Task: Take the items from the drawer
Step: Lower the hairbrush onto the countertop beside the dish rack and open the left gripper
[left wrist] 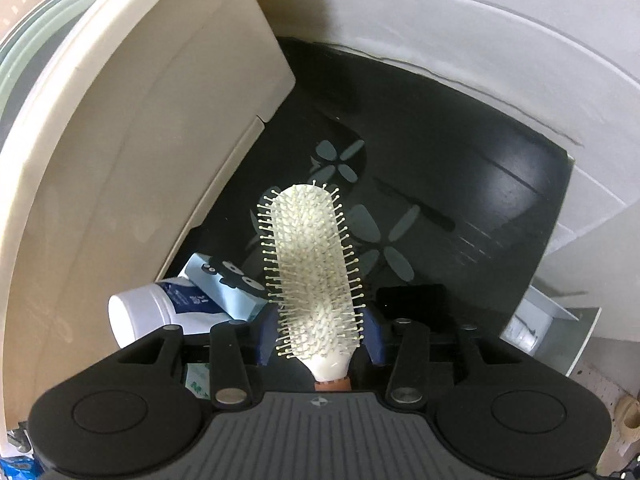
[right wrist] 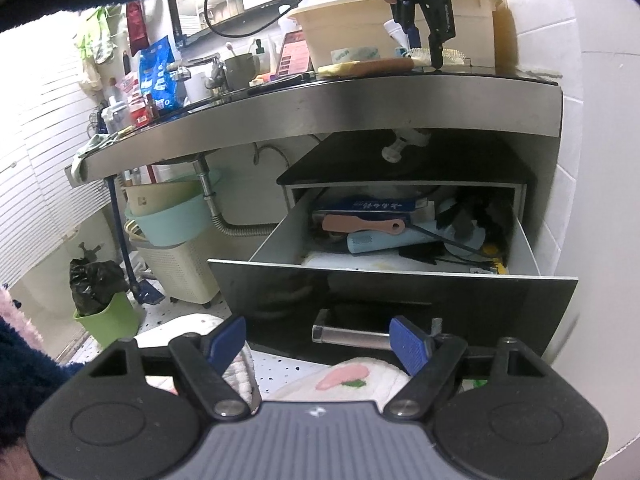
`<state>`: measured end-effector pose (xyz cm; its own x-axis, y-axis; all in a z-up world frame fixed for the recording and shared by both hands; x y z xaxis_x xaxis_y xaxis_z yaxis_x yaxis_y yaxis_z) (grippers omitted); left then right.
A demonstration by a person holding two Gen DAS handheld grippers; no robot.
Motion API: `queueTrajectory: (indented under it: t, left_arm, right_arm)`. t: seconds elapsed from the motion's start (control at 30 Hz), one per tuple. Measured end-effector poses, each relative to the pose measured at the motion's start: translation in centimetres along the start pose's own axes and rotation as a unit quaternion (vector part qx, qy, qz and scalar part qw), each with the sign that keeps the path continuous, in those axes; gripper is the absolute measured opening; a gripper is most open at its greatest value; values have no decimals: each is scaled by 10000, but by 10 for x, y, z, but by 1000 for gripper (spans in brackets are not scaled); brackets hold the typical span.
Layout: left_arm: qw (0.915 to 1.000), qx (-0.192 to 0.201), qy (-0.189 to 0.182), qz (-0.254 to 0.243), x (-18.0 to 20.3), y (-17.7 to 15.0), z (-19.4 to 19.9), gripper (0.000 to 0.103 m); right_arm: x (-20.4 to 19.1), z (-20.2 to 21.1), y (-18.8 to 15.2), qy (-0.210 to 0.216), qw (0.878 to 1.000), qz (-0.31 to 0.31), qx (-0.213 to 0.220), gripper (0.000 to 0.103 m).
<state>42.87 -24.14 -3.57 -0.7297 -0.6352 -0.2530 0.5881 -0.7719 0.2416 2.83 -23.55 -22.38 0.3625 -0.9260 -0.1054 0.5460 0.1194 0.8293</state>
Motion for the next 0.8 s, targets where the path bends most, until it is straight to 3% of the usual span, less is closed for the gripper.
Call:
queueTrajectory:
  t: [0.2, 0.43, 0.53, 0.7, 0.8]
  left_arm:
    - [9998, 79, 100, 165, -13, 4, -5, 69]
    - [9994, 151, 146, 288, -14, 2, -8, 71]
    - [9995, 173, 157, 230, -10, -2, -5, 68]
    - [9990, 140, -83, 417, -10, -8, -2, 46]
    - [9985, 162, -25, 517, -11, -10, -3, 43]
  right_arm:
    - [2, 1, -1, -36, 10000, -55, -2, 79]
    - [0, 2, 0, -18, 10000, -41, -4, 79]
    - [-2, 3, 1, -22, 10000, -9, 5, 79]
    - [-6, 5, 2, -27, 10000, 34, 22, 80]
    - [-6, 6, 2, -29, 10000, 23, 32, 80]
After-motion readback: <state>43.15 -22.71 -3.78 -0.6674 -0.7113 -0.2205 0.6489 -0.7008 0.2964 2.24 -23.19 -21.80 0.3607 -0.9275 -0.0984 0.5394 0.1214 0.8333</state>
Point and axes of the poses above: each gripper's, at about its wrist camera, not at the fingertips, and z roughly against the way its jaws point, x to its right, y to its top, the point moved 3 cm from there along -z, roughly the way its jaws point, and after that the axes turned 6 degrees about -y, right-handed, at the moved point
